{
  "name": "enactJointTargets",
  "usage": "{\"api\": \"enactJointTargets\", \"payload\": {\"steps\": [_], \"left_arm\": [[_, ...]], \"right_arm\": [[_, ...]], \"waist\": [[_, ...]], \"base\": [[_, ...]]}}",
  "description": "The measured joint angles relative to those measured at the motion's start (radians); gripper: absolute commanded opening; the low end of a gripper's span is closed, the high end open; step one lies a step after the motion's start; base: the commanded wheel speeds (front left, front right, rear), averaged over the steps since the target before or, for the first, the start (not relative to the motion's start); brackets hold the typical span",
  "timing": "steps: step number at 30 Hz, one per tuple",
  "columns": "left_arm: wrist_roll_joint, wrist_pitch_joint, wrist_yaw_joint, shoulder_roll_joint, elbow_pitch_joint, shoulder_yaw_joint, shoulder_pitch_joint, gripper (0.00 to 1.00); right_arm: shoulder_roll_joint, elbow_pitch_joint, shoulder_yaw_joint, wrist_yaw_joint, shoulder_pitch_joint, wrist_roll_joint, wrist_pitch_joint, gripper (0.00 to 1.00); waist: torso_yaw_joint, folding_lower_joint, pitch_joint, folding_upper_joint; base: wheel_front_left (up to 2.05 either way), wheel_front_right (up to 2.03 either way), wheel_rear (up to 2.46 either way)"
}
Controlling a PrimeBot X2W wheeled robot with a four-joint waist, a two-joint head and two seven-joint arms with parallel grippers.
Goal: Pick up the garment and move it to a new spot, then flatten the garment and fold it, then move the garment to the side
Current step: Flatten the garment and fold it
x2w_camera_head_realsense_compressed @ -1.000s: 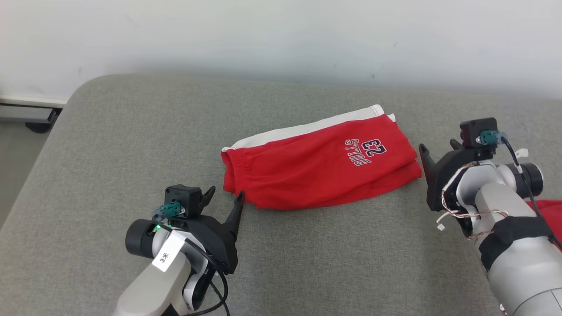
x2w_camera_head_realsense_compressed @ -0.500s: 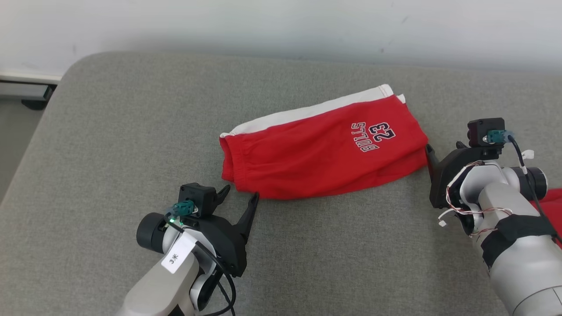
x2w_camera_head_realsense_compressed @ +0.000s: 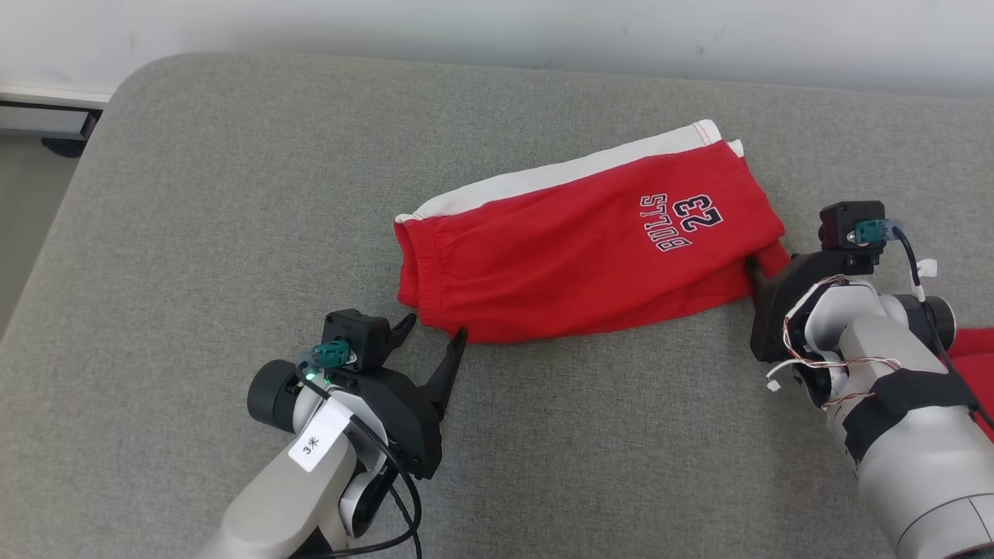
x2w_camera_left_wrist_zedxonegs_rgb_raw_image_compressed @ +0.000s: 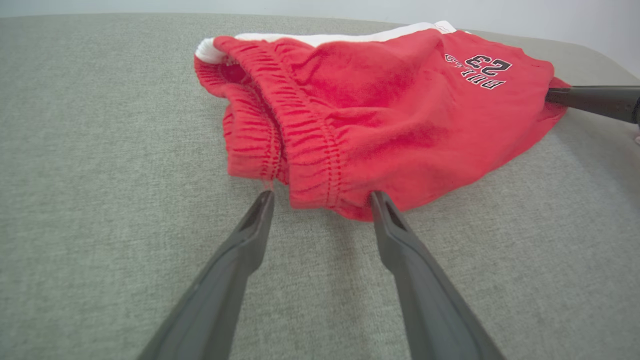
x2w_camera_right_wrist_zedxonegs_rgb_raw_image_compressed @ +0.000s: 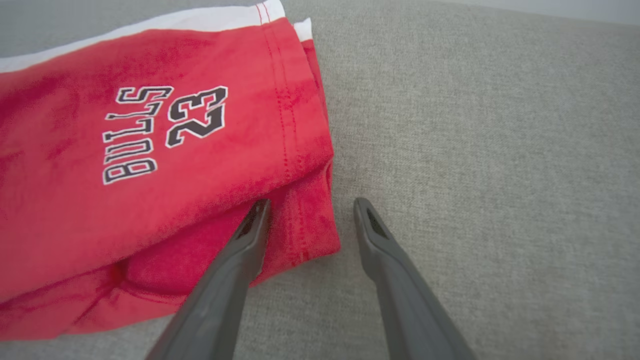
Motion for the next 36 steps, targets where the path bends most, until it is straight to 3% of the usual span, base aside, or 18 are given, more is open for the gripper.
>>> {"api": "enactJointTargets", "payload": {"steps": [3,4,5,12,15,17,18,19,20,21,23,30,36], "left_arm": [[0.000,0.000,-0.001,0.000,0.001,-0.002,0.000,1.00],[0.000,0.000,-0.001,0.000,0.002,-0.002,0.000,1.00],[0.000,0.000,-0.001,0.000,0.002,-0.003,0.000,1.00],[0.007,0.012,-0.027,0.001,0.011,-0.027,0.000,1.00],[0.007,0.013,-0.028,0.002,0.012,-0.030,0.000,0.81],[0.007,0.013,-0.032,0.004,0.013,-0.031,0.000,0.85],[0.007,0.013,-0.036,0.006,0.013,-0.032,0.000,0.81],[0.008,0.013,-0.036,0.007,0.013,-0.034,0.000,0.73],[0.011,0.013,-0.036,0.008,0.012,-0.036,-0.001,0.50],[0.019,0.013,-0.038,0.009,0.011,-0.039,-0.001,0.40],[0.028,0.012,-0.045,0.009,0.010,-0.044,-0.002,0.00],[0.028,0.012,-0.053,0.017,0.010,-0.056,-0.004,0.00],[0.028,-0.002,-0.063,0.063,0.010,-0.057,-0.002,0.00]], "right_arm": [[0.001,0.011,0.002,0.004,0.000,0.000,0.017,0.34],[0.001,0.014,0.004,0.004,0.000,0.000,0.021,0.12],[0.001,0.015,0.004,0.004,0.000,0.000,0.025,0.00],[0.001,0.032,0.009,0.004,-0.016,0.000,0.035,0.00],[0.000,0.035,0.009,0.004,-0.016,0.000,0.035,0.00],[-0.001,0.038,0.009,0.004,-0.016,0.000,0.035,0.00],[0.000,0.039,0.009,0.004,-0.016,0.000,0.035,0.00],[0.000,0.039,0.009,0.004,-0.016,0.000,0.035,0.00],[-0.001,0.040,0.009,0.004,-0.016,0.000,0.035,0.00],[-0.001,0.041,0.009,0.004,-0.016,0.000,0.037,0.00],[-0.001,0.044,0.009,0.004,-0.016,0.000,0.042,0.00],[0.000,0.058,0.011,0.004,-0.016,0.000,0.042,0.00],[0.000,0.066,0.012,0.014,-0.012,0.000,0.033,0.00]], "waist": [[0.001,0.0000,0.000,0.0000],[0.001,0.0000,0.000,0.0000],[0.000,0.0000,-0.001,0.0000],[-0.002,0.0000,-0.013,0.0000],[-0.004,0.0000,-0.018,0.0001],[-0.004,0.0000,-0.022,0.0000],[-0.005,0.0000,-0.024,0.0000],[-0.005,-0.0001,-0.025,0.0000],[-0.005,-0.0001,-0.025,0.0000],[-0.005,-0.0001,-0.026,0.0000],[-0.005,-0.0001,-0.027,0.0000],[-0.006,0.0000,-0.032,0.0000],[-0.006,-0.0001,-0.055,0.0000]], "base": [[0.00,0.00,0.00],[0.00,0.00,0.00],[0.00,0.00,0.00],[0.00,0.00,0.00],[0.00,0.00,0.00],[0.00,0.00,0.00],[0.00,0.00,0.00],[0.00,0.00,0.00],[0.00,0.00,0.00],[0.00,0.00,0.00],[0.00,0.00,0.00],[0.00,0.00,0.00],[0.00,0.00,0.00]]}}
